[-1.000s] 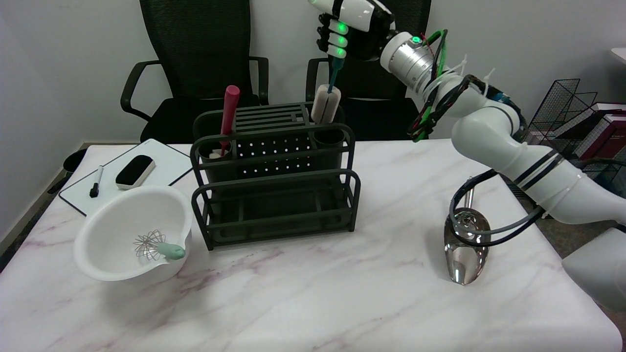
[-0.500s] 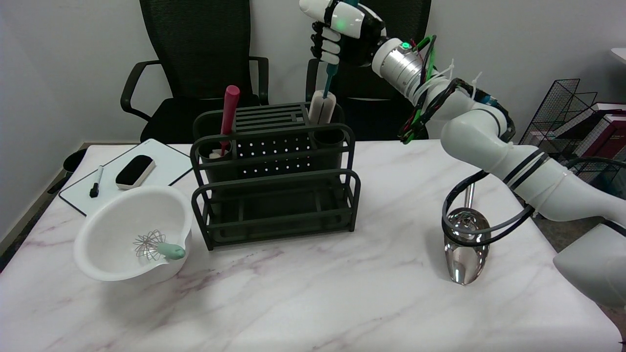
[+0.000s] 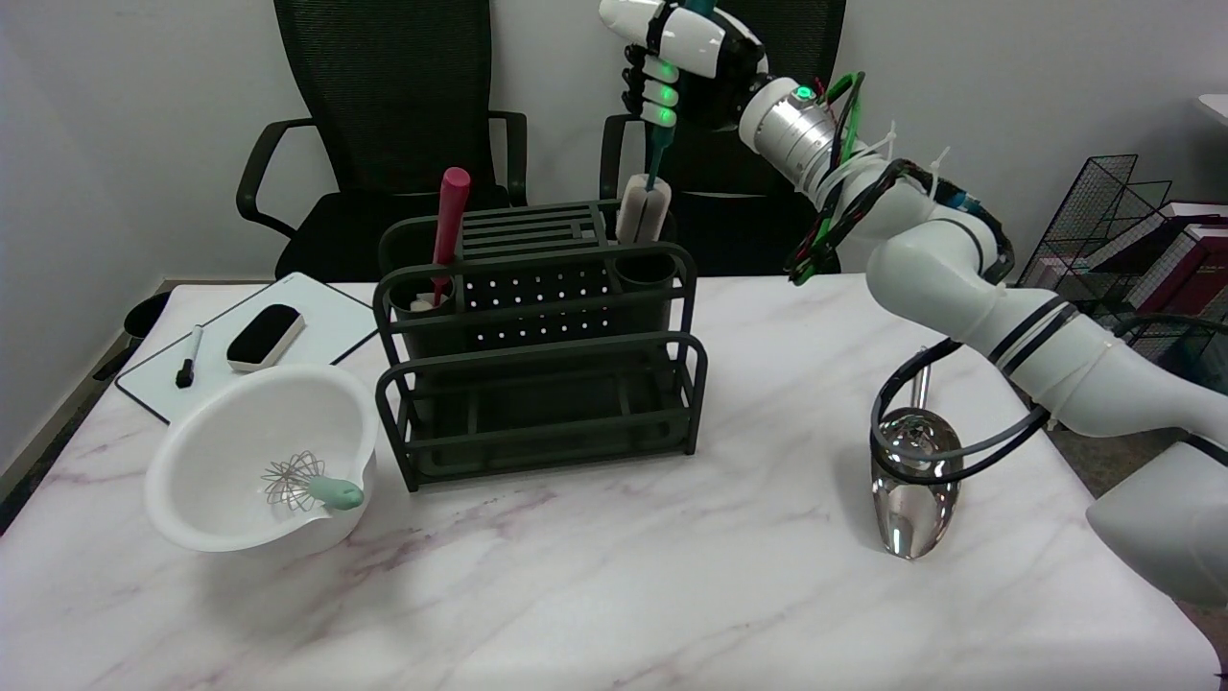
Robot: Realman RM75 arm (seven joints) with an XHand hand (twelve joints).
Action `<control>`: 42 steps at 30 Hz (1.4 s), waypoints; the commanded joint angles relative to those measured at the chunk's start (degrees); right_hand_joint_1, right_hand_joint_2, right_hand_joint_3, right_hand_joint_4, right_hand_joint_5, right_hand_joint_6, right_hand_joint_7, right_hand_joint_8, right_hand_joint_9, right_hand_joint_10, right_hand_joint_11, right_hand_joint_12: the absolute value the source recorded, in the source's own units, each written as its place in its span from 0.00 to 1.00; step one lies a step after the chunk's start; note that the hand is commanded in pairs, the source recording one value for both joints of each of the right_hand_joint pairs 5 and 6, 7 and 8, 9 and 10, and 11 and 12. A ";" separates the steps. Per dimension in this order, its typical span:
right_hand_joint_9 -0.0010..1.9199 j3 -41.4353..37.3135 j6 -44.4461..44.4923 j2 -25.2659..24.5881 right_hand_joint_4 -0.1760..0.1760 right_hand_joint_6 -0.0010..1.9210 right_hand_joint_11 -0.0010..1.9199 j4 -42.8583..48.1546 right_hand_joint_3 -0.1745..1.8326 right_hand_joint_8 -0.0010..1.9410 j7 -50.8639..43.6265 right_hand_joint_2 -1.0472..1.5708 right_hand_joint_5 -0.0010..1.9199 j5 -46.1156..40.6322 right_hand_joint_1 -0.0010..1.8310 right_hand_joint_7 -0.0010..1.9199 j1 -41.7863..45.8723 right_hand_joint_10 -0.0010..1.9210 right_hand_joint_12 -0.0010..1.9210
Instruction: Place the blue sponge bottle brush into the kitchen storage rack.
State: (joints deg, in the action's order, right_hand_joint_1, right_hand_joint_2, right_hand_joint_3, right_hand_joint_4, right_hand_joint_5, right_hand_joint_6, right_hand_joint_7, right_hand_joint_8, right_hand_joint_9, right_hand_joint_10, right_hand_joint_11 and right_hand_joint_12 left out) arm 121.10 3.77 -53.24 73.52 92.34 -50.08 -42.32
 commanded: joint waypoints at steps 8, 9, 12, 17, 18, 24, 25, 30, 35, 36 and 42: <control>1.00 -0.07 1.08 0.84 0.50 1.00 1.00 -1.13 0.26 0.99 0.46 1.00 1.00 0.55 0.54 1.00 3.42 1.00 1.00; 1.00 0.01 1.08 0.84 0.50 1.00 1.00 -1.13 0.26 0.99 0.46 1.00 1.00 0.55 0.54 1.00 3.42 1.00 1.00; 1.00 0.25 1.08 0.60 0.50 1.00 1.00 -1.21 0.26 0.99 0.38 1.00 1.00 0.55 0.54 1.00 3.34 1.00 1.00; 1.00 0.33 1.24 -0.68 0.50 1.00 1.00 -2.01 0.26 0.99 0.22 1.00 1.00 0.95 0.54 1.00 3.34 1.00 1.00; 1.00 0.34 1.43 -1.02 0.50 1.00 1.00 -2.28 0.26 0.99 0.06 1.00 1.00 0.95 0.54 1.00 3.34 1.00 1.00; 1.00 0.65 3.48 -2.36 0.50 1.00 1.00 -3.61 0.26 0.99 0.06 1.00 1.00 1.03 0.54 1.00 3.34 1.00 1.00; 1.00 0.74 3.48 -2.44 0.50 1.00 1.00 -3.69 0.26 0.99 0.06 1.00 1.00 1.03 0.54 1.00 3.26 1.00 1.00; 1.00 1.61 3.48 -2.52 0.50 1.00 1.00 -4.49 0.26 0.99 0.06 1.00 1.00 1.35 0.54 1.00 3.02 1.00 1.00; 1.00 1.69 3.63 -2.44 0.50 1.00 1.00 -4.89 0.26 0.99 0.06 1.00 1.00 1.43 0.54 1.00 3.66 1.00 1.00; 1.00 1.69 3.87 -2.36 0.50 1.00 1.00 -4.89 0.26 0.99 0.06 1.00 1.00 1.43 0.54 1.00 3.90 1.00 1.00; 1.00 1.61 4.75 -2.20 0.50 1.00 1.00 -5.05 0.26 0.99 0.06 1.00 1.00 1.43 0.53 1.00 4.54 1.00 1.00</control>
State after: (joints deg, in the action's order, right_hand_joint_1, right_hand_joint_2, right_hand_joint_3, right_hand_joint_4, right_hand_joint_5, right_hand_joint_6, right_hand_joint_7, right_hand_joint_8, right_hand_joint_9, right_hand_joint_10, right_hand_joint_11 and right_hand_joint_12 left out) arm 122.25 6.86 -55.10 69.69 92.46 -48.89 -38.92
